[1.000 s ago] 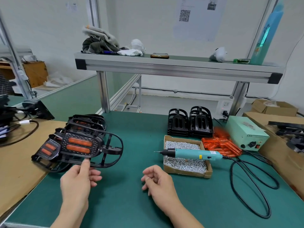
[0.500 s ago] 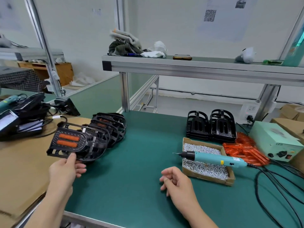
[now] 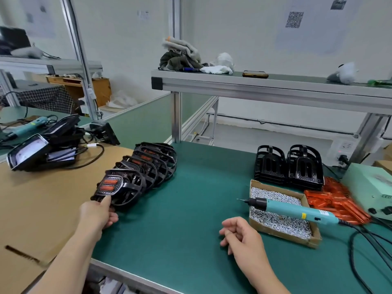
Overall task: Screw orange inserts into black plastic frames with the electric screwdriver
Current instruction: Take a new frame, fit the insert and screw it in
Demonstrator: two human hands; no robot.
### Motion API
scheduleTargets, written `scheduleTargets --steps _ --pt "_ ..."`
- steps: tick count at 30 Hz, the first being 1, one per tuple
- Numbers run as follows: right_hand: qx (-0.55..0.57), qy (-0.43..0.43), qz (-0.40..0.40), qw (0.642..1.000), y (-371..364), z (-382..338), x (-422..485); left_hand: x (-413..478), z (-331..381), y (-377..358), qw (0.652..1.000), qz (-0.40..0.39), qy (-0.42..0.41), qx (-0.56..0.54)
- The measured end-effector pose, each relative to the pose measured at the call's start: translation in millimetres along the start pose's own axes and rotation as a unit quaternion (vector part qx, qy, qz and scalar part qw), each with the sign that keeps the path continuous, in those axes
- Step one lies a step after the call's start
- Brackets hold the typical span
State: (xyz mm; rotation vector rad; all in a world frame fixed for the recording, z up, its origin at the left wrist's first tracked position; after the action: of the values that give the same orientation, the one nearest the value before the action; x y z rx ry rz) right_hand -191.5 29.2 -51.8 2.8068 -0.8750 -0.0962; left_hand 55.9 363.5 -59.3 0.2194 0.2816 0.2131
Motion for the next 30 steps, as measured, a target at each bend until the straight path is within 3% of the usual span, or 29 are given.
scheduleTargets --steps 9,12,14,17,20,26,30 --pt "-0.001 0.012 -0.001 1.0 0.4 1.4 1.3 -2.1 -5.8 7.0 0.998 0.019 0.021 0.049" --pt "0.001 0.013 -0.001 1.0 1.0 2.0 1.3 -4.9 -7.0 12.2 0.994 0.025 -0.015 0.108" --pt "0.002 0.014 -0.001 1.0 1.0 2.3 1.8 -6.9 -2.9 17.0 0.973 0.034 -0.059 0.219" --pt "0.004 0.014 -0.001 1.0 -0.1 3.0 2.6 -10.9 5.8 20.1 0.913 0.062 -0.096 0.391" --pt "0.005 0.017 -0.001 1.0 0.1 3.4 3.1 -15.6 9.9 20.9 0.873 0.081 -0.087 0.473" --pt "0.007 0.017 -0.005 1.0 -0.2 4.2 3.2 -21.5 9.2 26.3 0.882 0.091 -0.052 0.46" --pt "0.009 0.017 -0.006 1.0 -0.3 4.4 2.8 -27.4 9.6 30.6 0.908 0.093 -0.1 0.397"
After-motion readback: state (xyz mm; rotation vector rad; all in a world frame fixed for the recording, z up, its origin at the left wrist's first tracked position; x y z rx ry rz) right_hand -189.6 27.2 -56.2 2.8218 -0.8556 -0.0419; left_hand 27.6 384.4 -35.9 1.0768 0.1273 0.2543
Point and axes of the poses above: each hand's wrist, its own x-axis towards the middle knuckle, its own y-axis out of the back of the hand, z = x × y, the point moved 7 cm from there along x, towards the middle knuckle, and after that the axes turned 1 degree about -y, right-handed, at the moved point
